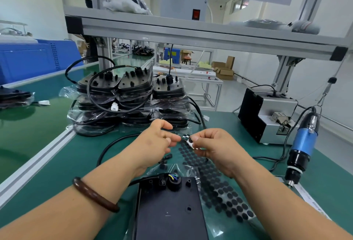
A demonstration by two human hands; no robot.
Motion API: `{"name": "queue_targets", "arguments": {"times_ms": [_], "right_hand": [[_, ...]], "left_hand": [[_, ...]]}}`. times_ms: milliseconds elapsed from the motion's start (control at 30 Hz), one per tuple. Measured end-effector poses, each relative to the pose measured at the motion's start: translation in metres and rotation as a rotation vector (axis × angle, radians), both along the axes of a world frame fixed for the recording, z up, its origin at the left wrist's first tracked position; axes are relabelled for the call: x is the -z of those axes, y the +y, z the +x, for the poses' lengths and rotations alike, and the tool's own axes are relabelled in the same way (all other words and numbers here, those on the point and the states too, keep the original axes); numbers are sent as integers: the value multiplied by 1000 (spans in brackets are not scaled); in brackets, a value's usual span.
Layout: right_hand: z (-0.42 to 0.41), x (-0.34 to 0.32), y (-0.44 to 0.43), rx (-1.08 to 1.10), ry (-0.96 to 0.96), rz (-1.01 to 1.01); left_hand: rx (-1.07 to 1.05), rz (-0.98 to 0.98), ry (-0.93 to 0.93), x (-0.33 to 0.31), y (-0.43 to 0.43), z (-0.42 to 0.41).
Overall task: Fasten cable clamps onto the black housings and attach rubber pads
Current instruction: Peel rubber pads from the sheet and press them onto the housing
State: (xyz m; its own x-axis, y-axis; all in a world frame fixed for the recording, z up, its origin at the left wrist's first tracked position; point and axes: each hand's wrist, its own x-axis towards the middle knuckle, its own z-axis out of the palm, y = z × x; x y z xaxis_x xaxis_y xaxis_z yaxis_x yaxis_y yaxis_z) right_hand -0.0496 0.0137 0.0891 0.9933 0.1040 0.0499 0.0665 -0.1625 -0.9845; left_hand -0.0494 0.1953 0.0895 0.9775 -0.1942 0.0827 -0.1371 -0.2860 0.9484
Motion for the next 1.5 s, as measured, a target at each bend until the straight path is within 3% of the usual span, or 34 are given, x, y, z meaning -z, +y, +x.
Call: {"name": "queue_targets", "arguments": {"times_ms": [167,767,1500], "right_hand": [[-16,-11,3,-101,51,-87],[-95,6,2,-124,145,-190],[-103,4,10,-158,59,-303]], "left_hand": [[-21,77,-66,-6,4,-14],[-44,324,-445,9,17,-103],[-69,415,-502,28,8,-140]]}}
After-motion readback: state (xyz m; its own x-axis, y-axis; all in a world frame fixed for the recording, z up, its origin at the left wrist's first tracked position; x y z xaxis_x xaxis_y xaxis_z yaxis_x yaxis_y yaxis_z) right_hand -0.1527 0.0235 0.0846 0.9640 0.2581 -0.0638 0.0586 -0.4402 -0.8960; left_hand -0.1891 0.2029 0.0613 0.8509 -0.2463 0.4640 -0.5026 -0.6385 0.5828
